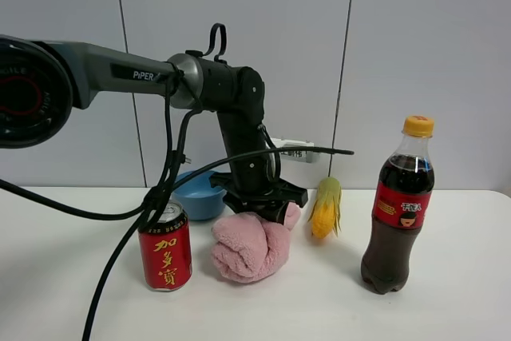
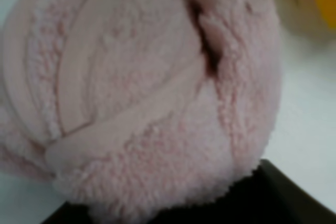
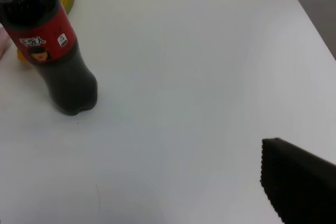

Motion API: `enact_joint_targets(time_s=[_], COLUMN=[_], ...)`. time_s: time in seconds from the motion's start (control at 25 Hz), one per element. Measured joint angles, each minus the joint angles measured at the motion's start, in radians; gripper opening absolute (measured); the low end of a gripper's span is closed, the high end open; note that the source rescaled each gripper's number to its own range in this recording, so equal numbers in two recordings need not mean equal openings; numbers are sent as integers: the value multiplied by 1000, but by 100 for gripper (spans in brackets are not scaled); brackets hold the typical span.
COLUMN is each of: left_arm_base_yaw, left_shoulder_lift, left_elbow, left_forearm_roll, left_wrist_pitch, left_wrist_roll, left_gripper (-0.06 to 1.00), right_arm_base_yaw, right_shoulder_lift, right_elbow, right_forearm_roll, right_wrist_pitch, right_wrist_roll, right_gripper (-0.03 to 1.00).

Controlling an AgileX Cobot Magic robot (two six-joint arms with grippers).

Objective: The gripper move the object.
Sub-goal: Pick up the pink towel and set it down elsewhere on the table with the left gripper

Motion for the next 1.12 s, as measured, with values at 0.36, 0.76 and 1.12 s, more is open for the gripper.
enact_joint_targets(time_s=[0.36, 0.76, 1.12], left_arm_base_yaw=[-9, -10, -10], left_shoulder_lift=[-40, -262, -569], left_elbow=[-285, -315, 12], left_forearm_roll=[-6, 149, 201], left_wrist_pitch=[89, 94, 93], left_wrist_roll=[2, 135, 283], left_gripper=[1, 1, 1], right_arm_base_yaw=[0, 0, 0], right_shoulder_lift=[0, 0, 0], right_elbow=[0, 0, 0], right_forearm_roll=[0, 0, 0], right_wrist_pitch=[0, 0, 0], right_wrist_roll=[0, 0, 0], right_gripper=[100, 100, 100])
